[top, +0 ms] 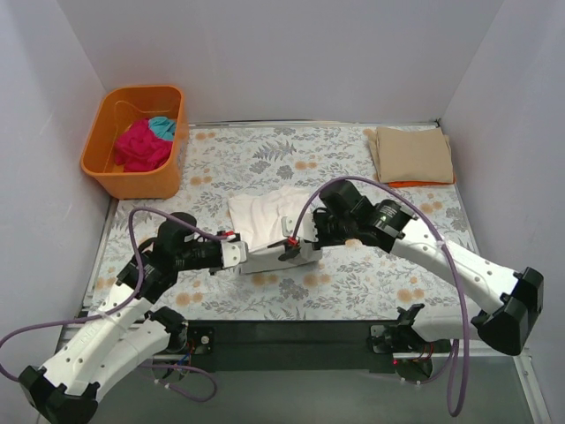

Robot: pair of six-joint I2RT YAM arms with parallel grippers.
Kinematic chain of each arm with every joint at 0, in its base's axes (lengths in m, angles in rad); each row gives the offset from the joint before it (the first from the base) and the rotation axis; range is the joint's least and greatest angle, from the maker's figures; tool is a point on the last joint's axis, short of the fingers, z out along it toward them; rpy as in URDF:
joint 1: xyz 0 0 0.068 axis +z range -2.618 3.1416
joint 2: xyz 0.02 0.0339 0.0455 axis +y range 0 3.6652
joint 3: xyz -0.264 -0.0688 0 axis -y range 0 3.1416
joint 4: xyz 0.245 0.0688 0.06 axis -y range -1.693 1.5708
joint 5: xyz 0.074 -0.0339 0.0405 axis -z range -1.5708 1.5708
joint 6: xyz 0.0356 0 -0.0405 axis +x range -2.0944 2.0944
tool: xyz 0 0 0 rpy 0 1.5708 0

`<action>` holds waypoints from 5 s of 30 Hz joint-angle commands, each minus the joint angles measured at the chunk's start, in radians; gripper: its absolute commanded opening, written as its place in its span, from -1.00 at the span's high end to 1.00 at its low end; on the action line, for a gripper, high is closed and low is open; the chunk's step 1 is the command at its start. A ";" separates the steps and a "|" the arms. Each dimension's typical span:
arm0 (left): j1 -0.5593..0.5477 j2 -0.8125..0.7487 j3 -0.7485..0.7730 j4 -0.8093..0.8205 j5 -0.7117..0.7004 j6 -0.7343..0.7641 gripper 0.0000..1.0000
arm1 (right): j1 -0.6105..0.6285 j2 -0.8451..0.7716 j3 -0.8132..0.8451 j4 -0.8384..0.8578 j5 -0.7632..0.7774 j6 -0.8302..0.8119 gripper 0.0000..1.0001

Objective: Fold and stack the t-shirts
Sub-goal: Fold the tshirt, then neatly place the folded tshirt to the corner

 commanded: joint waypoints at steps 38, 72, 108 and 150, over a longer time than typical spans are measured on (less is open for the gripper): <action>0.379 0.634 0.139 0.533 -0.010 -0.091 1.00 | -0.332 0.792 0.763 0.040 -0.113 -0.291 0.97; 0.399 0.998 0.453 0.253 -0.188 -0.729 0.33 | -0.401 0.766 0.650 -0.072 -0.403 0.316 0.09; 0.025 0.874 0.311 0.511 -0.262 -0.108 -0.08 | -0.640 0.685 0.325 0.128 -0.696 0.847 -0.47; -0.218 1.121 0.412 0.663 -0.368 -0.057 1.00 | -0.678 0.786 0.090 0.502 -0.782 1.260 -0.97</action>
